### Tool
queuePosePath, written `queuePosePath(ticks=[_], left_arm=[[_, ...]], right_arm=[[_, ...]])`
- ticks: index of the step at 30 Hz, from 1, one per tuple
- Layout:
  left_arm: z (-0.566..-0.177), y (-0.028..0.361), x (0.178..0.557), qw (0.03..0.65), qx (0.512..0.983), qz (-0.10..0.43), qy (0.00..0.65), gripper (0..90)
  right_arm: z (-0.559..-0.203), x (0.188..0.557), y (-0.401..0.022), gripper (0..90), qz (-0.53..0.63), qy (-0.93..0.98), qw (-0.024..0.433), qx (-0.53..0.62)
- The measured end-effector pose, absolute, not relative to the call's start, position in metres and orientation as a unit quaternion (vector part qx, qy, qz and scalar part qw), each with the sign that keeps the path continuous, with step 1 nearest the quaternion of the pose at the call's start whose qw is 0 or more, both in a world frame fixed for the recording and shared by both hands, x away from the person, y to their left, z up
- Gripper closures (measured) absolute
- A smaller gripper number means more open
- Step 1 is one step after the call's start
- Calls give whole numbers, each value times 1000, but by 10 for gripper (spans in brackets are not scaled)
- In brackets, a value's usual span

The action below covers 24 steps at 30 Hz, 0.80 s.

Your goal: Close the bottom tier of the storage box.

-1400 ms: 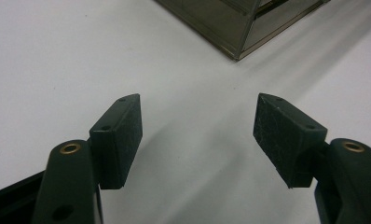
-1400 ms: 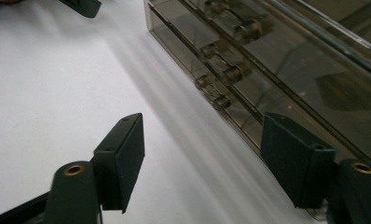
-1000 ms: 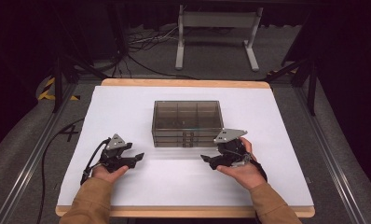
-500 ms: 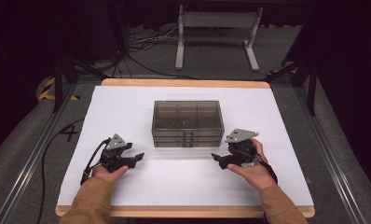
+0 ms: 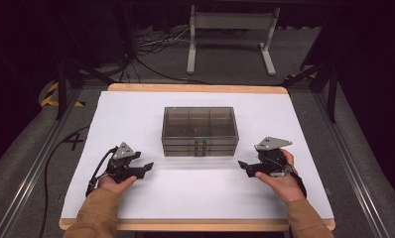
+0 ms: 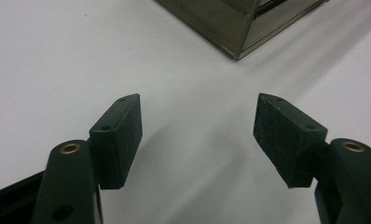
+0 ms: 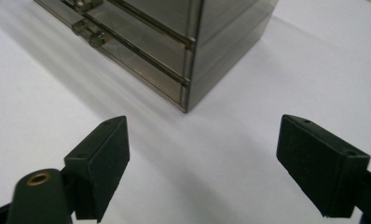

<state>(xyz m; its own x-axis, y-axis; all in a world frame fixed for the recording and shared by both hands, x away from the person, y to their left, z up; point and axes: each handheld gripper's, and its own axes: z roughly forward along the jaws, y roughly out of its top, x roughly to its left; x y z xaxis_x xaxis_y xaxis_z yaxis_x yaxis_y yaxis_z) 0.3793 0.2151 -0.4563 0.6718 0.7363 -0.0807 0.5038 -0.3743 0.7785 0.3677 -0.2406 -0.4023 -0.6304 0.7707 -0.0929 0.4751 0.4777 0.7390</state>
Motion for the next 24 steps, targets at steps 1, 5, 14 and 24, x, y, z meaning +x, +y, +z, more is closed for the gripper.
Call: queuePosePath(ticks=[1,5,14,24], left_arm=[[-456,215,379,411,817,142,380,335],[-456,215,379,411,817,142,380,334],[-456,215,379,410,817,142,380,334],[-456,215,379,410,817,142,380,334]], right_arm=[[-404,368,-243,178,348,831,212,379],[-409,369,-252,177,346,826,212,391],[-421,369,-269,179,342,816,211,416],[-434,368,-277,184,347,805,207,435]])
